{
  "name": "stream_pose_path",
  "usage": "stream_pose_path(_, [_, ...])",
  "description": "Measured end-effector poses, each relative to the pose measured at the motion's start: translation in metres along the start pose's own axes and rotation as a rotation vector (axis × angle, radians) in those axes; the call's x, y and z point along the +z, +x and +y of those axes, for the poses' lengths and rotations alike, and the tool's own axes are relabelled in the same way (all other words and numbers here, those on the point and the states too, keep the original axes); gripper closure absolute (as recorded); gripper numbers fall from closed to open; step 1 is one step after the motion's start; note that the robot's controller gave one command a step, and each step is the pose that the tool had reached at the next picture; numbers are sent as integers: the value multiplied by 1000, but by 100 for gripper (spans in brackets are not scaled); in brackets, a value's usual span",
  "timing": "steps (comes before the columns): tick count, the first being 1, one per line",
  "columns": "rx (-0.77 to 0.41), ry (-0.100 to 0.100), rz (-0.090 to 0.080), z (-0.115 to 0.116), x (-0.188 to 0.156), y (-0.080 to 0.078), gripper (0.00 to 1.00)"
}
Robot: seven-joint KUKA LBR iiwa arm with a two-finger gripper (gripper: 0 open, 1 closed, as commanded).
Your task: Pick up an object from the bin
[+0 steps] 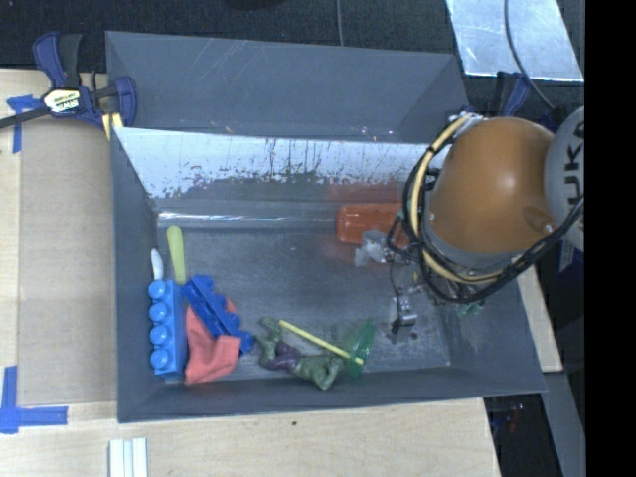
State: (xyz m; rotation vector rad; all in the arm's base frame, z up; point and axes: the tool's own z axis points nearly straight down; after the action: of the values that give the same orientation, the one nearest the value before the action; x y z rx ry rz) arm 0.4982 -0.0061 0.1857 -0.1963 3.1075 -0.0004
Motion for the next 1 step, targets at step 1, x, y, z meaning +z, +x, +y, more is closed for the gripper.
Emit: stream_pose_path(1, [-71,-3,1,-13,4,-64,0])
